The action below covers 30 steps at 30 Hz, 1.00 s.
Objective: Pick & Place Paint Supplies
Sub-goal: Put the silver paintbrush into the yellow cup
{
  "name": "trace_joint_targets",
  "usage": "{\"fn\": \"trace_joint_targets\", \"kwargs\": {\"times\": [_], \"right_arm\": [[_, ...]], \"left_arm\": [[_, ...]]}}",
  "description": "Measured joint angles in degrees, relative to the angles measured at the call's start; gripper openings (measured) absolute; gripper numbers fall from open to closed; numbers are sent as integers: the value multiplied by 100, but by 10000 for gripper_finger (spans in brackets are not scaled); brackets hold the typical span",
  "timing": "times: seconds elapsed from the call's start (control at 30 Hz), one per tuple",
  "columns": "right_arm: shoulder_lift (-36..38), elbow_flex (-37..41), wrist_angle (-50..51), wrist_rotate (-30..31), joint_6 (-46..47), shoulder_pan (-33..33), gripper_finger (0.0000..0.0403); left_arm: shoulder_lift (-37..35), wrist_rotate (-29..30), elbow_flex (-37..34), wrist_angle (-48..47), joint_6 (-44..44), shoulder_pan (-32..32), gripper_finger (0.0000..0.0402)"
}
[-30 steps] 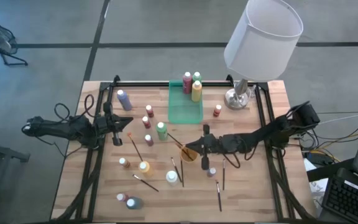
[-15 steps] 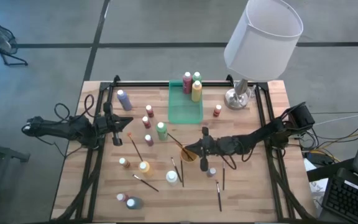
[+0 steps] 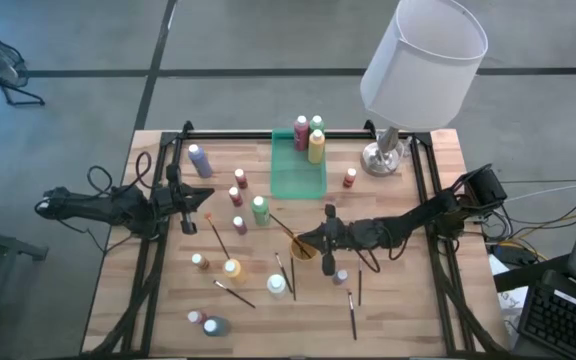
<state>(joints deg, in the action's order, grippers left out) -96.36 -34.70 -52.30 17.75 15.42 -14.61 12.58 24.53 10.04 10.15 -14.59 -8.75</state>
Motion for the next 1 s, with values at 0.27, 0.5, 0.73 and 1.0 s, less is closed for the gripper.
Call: {"fn": "trace_joint_targets", "kwargs": {"times": [0.27,0.5,0.73,1.0], "right_arm": [[66,-1,29,19,56,4,101],[520,-22,205,19,-77,0,145],[1209,-57,820,19,-77,-1,167],[2118,-272,2689,36,396,-15,171]], "left_arm": [[0,-1,0,2,0,0,16],[0,-1,0,4,0,0,16],[0,-1,0,7,0,0,16],[-1,1,0,2,1,0,16]]}}
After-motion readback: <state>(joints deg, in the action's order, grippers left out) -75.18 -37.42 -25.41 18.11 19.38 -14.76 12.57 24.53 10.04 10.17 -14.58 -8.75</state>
